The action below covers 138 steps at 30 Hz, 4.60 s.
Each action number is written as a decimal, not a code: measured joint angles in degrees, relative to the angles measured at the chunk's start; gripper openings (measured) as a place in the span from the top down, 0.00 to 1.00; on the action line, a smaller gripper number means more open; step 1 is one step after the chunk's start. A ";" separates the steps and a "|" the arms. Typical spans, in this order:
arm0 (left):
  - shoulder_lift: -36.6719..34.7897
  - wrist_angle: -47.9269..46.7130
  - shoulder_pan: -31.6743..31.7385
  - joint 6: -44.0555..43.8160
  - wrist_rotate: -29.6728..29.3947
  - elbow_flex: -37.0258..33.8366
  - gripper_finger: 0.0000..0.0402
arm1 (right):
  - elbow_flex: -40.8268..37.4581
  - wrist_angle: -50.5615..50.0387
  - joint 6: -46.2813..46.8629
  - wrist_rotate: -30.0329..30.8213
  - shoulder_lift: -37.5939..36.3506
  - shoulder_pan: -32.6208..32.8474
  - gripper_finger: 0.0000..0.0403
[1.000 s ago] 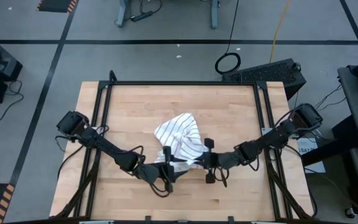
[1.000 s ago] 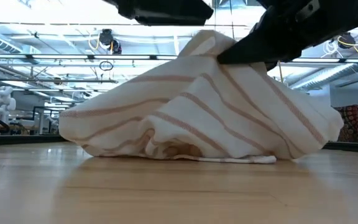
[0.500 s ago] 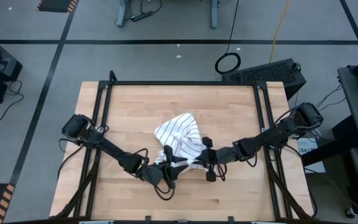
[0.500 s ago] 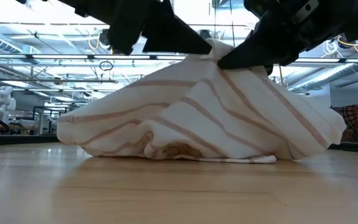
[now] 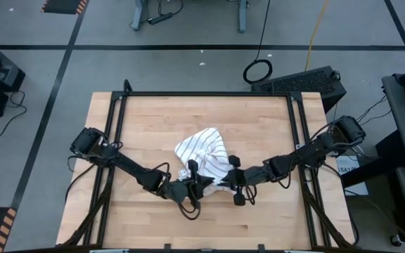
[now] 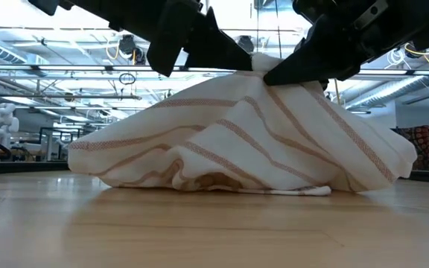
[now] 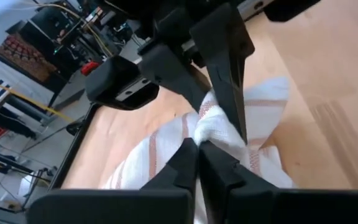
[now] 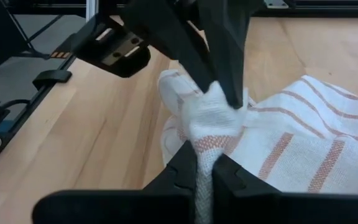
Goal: Roll towel
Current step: Roll the white towel
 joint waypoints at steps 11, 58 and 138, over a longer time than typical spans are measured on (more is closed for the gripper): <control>-3.62 4.50 -0.15 -1.12 -3.56 0.00 0.99 | 0.04 -8.05 -5.12 6.04 -2.85 1.36 0.62; -16.96 -0.54 3.30 -14.14 5.76 0.07 1.00 | 0.02 20.81 -25.84 27.16 -4.44 4.14 0.69; -2.60 -17.24 -3.82 -43.83 2.34 -8.20 0.87 | 0.07 -24.61 -23.15 35.67 -42.60 4.31 0.99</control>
